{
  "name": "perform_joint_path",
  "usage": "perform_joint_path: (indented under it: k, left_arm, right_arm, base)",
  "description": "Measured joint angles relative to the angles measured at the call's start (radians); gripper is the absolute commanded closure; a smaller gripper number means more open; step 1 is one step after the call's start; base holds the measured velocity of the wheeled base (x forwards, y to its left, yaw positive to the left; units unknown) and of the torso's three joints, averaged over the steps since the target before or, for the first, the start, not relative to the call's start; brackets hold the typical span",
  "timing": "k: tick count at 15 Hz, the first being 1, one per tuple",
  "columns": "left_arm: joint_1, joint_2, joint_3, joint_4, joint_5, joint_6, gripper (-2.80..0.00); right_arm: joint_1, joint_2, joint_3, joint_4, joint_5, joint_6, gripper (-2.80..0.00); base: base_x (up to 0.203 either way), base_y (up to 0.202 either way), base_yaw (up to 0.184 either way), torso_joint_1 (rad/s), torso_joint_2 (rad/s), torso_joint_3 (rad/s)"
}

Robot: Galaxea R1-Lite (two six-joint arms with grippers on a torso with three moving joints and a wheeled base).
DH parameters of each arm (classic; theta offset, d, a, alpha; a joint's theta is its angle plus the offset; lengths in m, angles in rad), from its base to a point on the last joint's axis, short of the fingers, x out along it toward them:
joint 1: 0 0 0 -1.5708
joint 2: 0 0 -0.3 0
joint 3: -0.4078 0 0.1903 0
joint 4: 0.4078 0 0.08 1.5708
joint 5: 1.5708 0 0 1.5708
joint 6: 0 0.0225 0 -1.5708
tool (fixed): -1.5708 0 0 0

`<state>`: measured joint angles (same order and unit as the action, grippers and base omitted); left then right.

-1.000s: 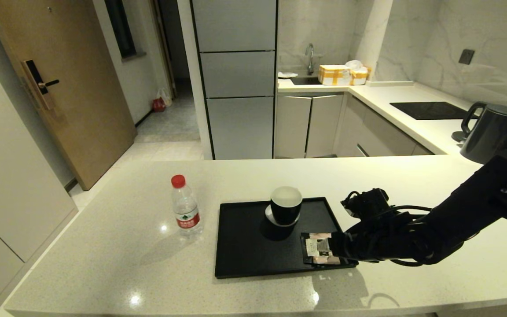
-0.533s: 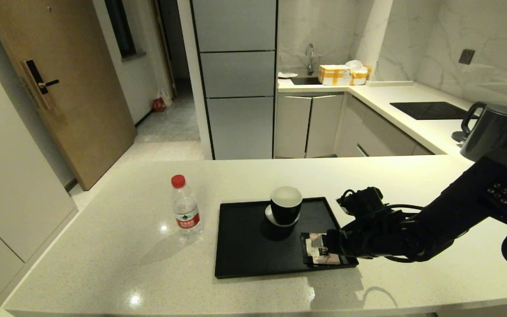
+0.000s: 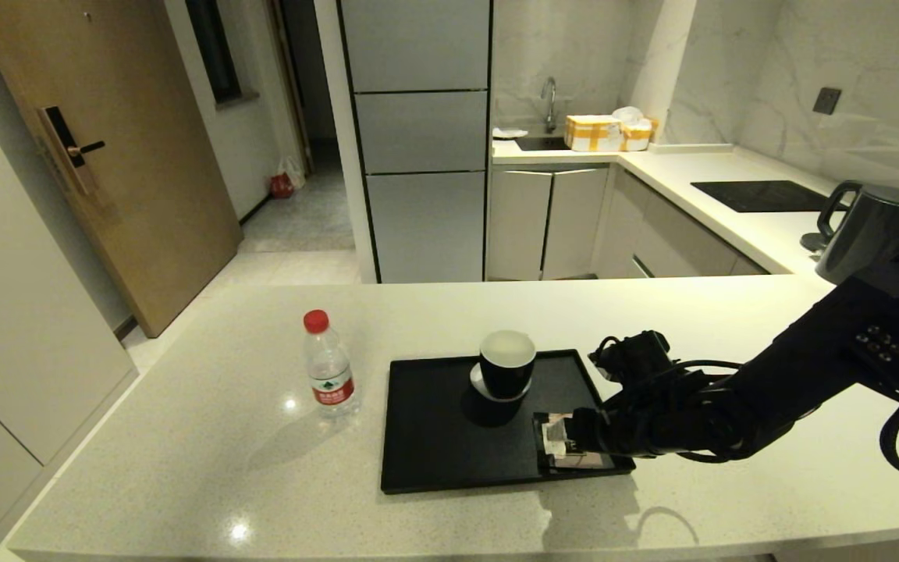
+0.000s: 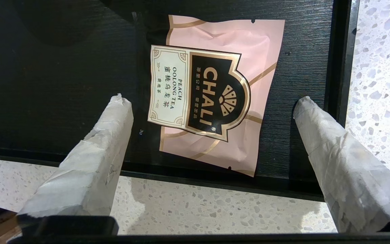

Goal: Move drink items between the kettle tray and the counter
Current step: Place it on the right

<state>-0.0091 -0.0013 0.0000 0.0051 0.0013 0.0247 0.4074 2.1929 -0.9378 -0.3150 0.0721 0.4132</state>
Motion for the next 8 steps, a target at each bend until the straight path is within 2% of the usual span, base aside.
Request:
perform_joint_path:
  k: [8]
  left_arm:
    - [-0.001, 0.000, 0.000, 0.001, 0.000, 0.000, 0.00]
  right_arm:
    - [0.004, 0.018, -0.007, -0.006, 0.000, -0.001, -2.80]
  base:
    - [0.000, 0.000, 0.000, 0.000, 0.00, 0.000]
